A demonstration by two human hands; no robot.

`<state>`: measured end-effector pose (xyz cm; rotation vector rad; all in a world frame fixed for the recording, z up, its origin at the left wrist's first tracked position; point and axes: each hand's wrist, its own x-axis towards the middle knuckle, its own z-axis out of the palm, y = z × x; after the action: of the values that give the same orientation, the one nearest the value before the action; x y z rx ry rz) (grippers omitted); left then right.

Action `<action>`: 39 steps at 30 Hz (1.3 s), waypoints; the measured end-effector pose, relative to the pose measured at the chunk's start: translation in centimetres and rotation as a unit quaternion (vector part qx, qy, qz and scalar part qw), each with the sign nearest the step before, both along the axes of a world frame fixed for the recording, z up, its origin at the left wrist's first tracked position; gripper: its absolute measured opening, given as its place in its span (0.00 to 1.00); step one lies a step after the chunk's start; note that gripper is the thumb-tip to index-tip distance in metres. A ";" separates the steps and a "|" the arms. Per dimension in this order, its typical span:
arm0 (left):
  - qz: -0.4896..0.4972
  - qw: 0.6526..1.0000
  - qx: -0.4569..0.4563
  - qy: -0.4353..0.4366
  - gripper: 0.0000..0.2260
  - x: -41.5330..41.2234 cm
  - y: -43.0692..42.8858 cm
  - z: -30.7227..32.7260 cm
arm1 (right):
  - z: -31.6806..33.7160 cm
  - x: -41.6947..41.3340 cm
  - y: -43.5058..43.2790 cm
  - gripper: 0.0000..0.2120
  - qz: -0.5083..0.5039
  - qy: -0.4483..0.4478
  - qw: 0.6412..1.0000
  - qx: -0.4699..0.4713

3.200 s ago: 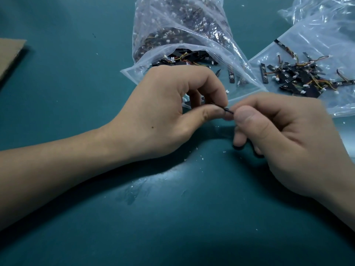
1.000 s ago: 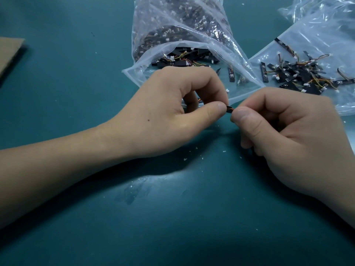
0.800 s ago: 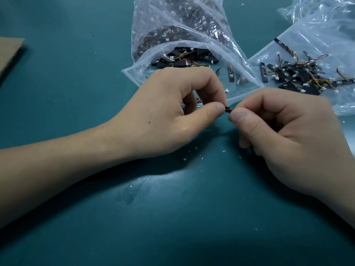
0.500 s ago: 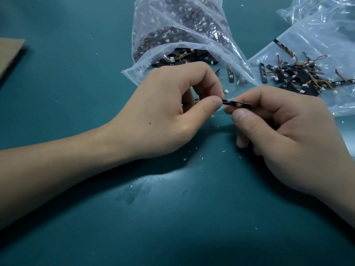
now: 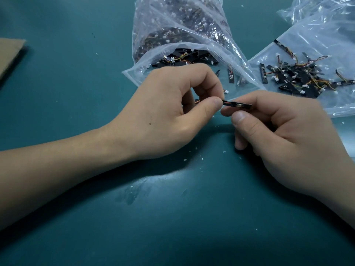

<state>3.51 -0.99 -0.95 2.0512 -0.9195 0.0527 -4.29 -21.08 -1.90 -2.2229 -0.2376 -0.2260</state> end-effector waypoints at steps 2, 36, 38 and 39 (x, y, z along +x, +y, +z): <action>-0.003 1.000 0.006 0.000 0.02 0.0 0.0 0.0 | 0.0 0.0 0.0 0.06 0.001 -0.002 1.000 -0.007; 0.006 1.000 0.013 -0.010 0.02 0.0 -0.1 -0.1 | 0.0 0.1 0.0 0.06 0.000 0.001 1.000 -0.030; 0.004 1.000 0.017 -0.019 0.02 0.0 -0.1 0.0 | 0.0 0.1 0.0 0.06 0.001 0.001 0.999 -0.032; 0.004 1.000 0.014 -0.018 0.02 0.0 -0.1 0.0 | 0.0 0.1 0.0 0.06 0.002 0.000 0.999 -0.032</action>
<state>3.46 -1.04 -0.93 2.0866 -0.9384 0.0809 -4.21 -21.06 -1.88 -2.2851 -0.2515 -0.2183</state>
